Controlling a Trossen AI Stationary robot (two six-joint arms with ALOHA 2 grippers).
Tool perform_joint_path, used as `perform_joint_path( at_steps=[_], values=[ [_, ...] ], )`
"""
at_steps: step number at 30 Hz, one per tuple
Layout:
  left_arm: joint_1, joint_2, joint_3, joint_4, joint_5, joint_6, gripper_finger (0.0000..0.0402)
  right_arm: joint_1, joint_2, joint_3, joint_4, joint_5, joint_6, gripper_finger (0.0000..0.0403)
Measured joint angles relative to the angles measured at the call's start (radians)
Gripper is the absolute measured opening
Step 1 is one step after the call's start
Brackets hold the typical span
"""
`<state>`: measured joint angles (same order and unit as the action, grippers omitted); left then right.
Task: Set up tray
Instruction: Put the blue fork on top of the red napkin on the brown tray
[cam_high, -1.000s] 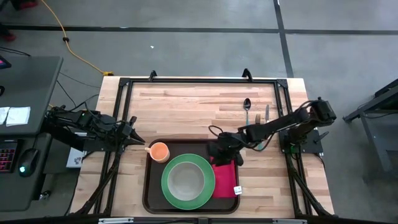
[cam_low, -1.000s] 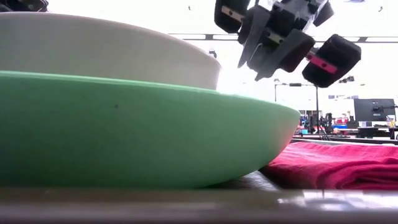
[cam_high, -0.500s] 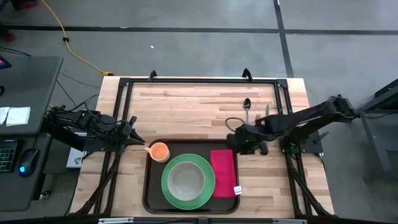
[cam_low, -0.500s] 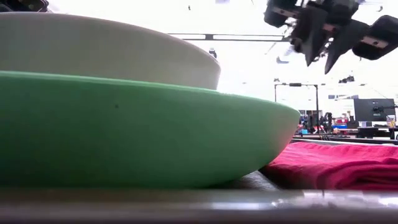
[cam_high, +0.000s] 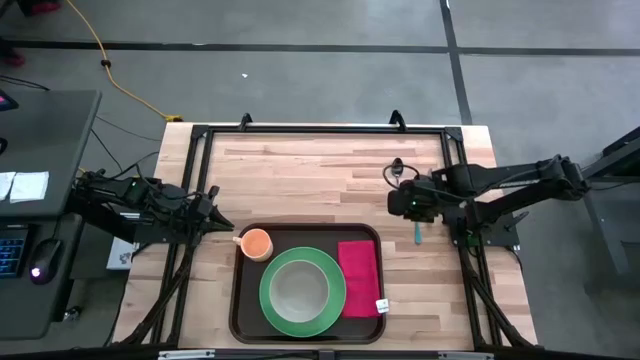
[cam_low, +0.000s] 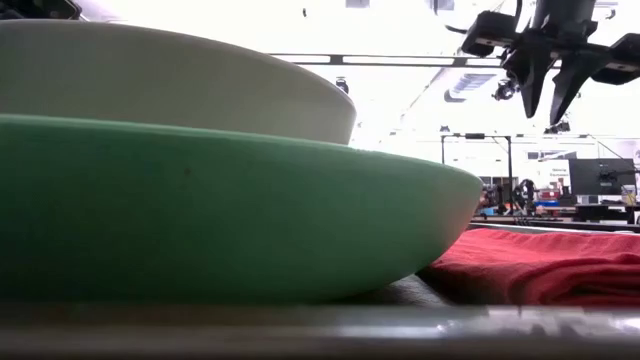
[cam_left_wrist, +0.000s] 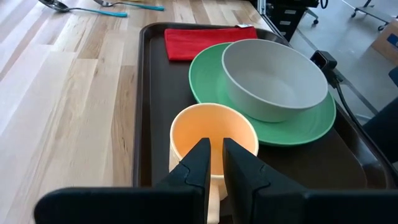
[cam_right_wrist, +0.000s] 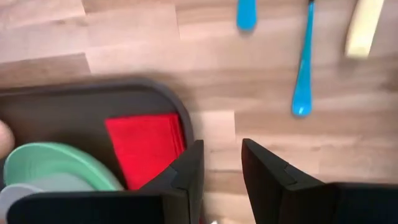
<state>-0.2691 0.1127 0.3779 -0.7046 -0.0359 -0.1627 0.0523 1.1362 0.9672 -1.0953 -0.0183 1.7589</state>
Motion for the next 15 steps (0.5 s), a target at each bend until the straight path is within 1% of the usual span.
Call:
perform_joint_path(
  at_steps=[7,15],
  values=[
    [0.000,0.000,0.000,-0.001,-0.001,0.000,0.0074,-0.079,0.000,0.000,-0.035,0.040,-0.124,0.0087],
    [0.000,0.000,0.000,-0.001,-0.001,0.000,0.0074,-0.155,0.001,0.000,-0.061,0.042,-0.249,0.0087]
  ],
)
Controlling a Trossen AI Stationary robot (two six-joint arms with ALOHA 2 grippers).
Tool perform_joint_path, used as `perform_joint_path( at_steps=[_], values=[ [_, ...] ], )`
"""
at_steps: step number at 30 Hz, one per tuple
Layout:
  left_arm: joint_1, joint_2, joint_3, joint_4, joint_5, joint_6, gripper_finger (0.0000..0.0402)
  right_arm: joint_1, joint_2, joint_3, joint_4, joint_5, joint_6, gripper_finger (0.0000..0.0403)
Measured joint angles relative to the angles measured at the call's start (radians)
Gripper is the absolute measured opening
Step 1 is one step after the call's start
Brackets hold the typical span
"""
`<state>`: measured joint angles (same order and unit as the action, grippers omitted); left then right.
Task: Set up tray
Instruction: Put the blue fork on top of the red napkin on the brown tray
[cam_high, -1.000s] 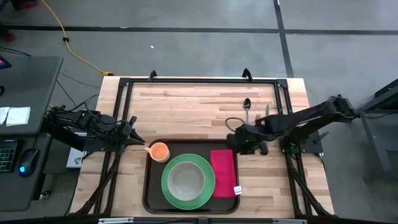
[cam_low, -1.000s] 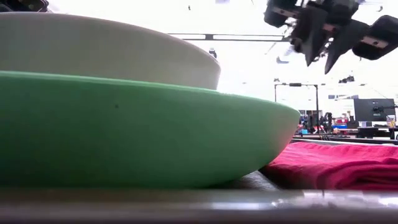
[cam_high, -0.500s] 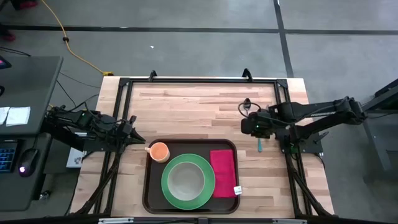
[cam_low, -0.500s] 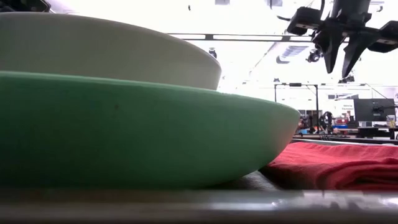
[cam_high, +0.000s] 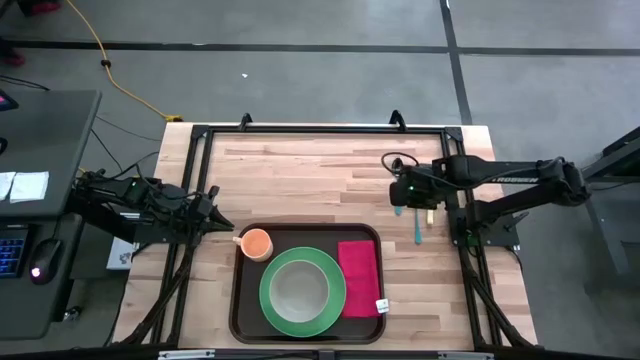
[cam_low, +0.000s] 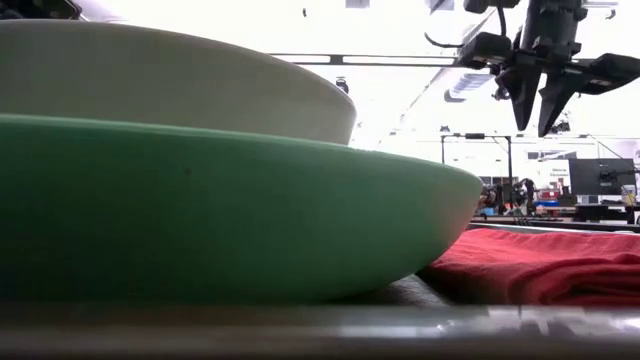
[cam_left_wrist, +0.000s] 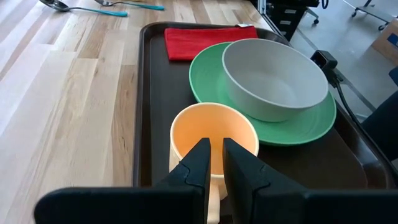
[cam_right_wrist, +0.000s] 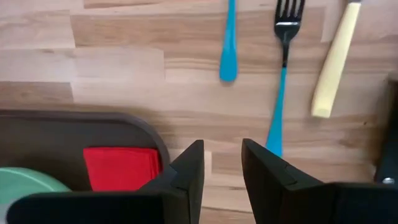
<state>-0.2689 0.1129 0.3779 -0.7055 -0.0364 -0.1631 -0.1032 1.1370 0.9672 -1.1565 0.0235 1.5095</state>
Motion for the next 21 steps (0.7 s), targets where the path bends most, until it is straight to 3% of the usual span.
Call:
perform_joint_path(
  at_steps=[21],
  values=[
    [0.000,0.000,0.000,0.000,0.000,0.000,0.0074,-0.133,0.047,0.000,-0.090,0.045,-0.134,0.0087]
  ],
)
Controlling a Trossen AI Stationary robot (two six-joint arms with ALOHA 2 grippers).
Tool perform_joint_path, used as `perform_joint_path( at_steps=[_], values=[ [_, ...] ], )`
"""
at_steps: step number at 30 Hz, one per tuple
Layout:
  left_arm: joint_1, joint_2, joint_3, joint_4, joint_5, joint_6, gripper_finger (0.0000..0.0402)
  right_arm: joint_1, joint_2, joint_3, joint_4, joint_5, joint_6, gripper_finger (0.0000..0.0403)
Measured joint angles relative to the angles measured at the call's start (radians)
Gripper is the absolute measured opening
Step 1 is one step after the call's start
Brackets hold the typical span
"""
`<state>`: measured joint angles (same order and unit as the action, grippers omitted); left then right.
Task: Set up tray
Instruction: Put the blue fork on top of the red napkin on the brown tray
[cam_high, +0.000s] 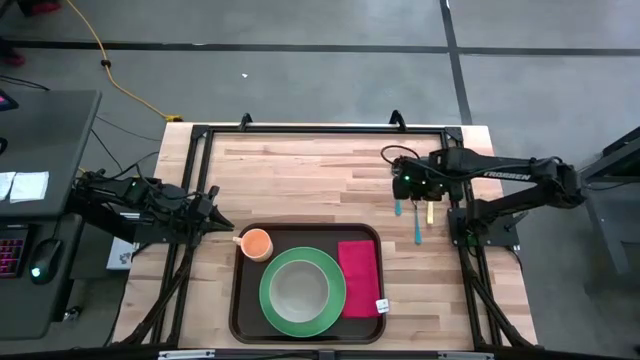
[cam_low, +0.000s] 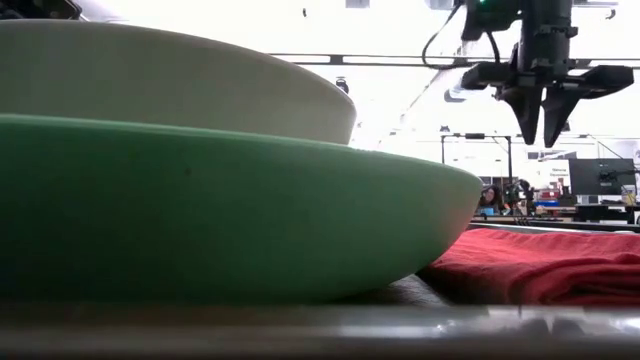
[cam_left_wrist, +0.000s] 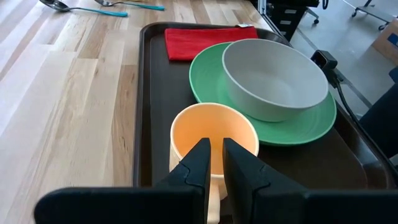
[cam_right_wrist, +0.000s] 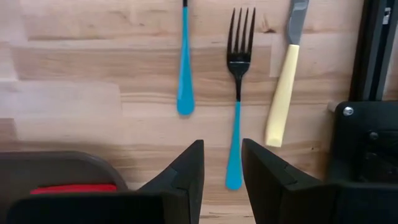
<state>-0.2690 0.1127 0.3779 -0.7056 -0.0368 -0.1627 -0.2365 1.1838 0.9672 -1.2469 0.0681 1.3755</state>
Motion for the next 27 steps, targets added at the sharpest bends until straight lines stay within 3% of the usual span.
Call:
perform_joint_path(
  at_steps=[15,27],
  values=[
    [0.000,0.000,0.000,0.000,0.000,0.000,0.0074,0.000,0.209,0.000,-0.025,-0.007,-0.053,0.0087],
    [0.000,0.000,0.000,0.000,0.000,0.000,0.0074,0.002,0.232,0.000,-0.021,-0.010,-0.051,0.0087]
  ],
)
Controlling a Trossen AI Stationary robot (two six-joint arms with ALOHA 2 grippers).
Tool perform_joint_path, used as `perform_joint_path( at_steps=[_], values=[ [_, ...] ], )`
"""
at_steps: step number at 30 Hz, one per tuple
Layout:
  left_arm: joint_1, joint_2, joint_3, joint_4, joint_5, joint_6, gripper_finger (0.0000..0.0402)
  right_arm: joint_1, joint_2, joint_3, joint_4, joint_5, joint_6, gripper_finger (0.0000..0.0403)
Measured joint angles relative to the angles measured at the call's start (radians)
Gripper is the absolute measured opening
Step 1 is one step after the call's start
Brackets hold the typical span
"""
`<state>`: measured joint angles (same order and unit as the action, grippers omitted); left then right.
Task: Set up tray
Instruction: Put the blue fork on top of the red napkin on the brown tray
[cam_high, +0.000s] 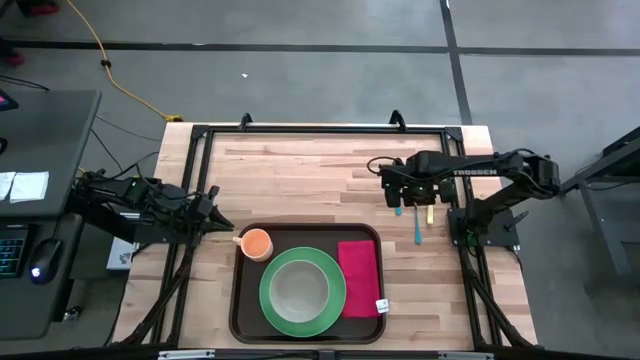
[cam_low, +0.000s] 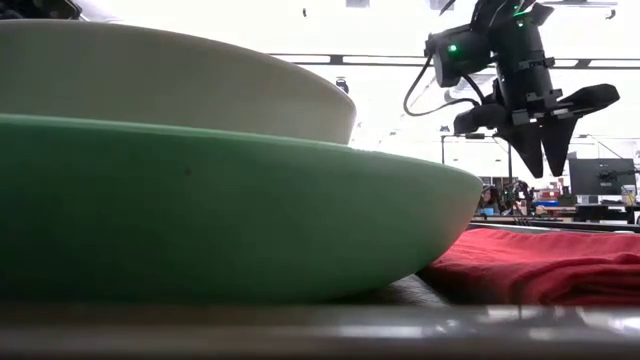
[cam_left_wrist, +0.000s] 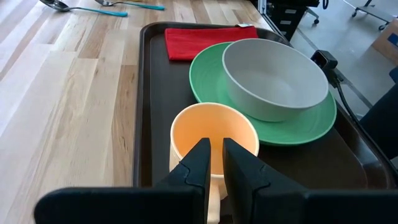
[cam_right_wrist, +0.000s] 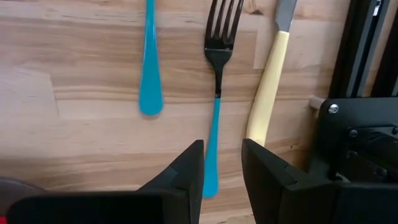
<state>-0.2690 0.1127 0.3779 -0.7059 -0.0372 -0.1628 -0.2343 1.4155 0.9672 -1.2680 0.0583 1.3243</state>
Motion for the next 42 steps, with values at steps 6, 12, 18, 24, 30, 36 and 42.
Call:
perform_joint_path(
  at_steps=[6,12,18,24,30,36,42],
  values=[
    [0.000,0.000,0.000,0.000,0.000,0.000,0.0074,0.042,0.000,0.000,-0.004,-0.015,0.004,0.0087],
    [0.000,0.000,0.000,0.000,0.000,0.000,0.0074,0.066,-0.001,0.000,-0.009,-0.014,-0.012,0.0087],
    [0.000,0.000,0.000,0.000,0.000,0.000,0.0074,0.064,-0.005,0.000,-0.049,-0.016,-0.027,0.0083],
    [0.000,0.000,0.000,0.000,0.001,-0.003,0.0074,0.048,-0.076,-0.001,-0.086,-0.008,-0.033,0.0068],
    [0.000,0.000,0.000,0.000,0.001,-0.003,0.0074,0.043,-0.158,-0.001,-0.101,0.039,-0.016,0.0047],
    [0.000,0.000,0.000,0.000,0.002,-0.003,0.0074,0.043,-0.182,-0.001,-0.150,0.040,-0.025,0.0032],
    [0.000,0.000,0.000,0.001,0.002,-0.003,0.0074,0.042,-0.182,-0.001,-0.203,0.044,-0.030,0.0028]
  ],
)
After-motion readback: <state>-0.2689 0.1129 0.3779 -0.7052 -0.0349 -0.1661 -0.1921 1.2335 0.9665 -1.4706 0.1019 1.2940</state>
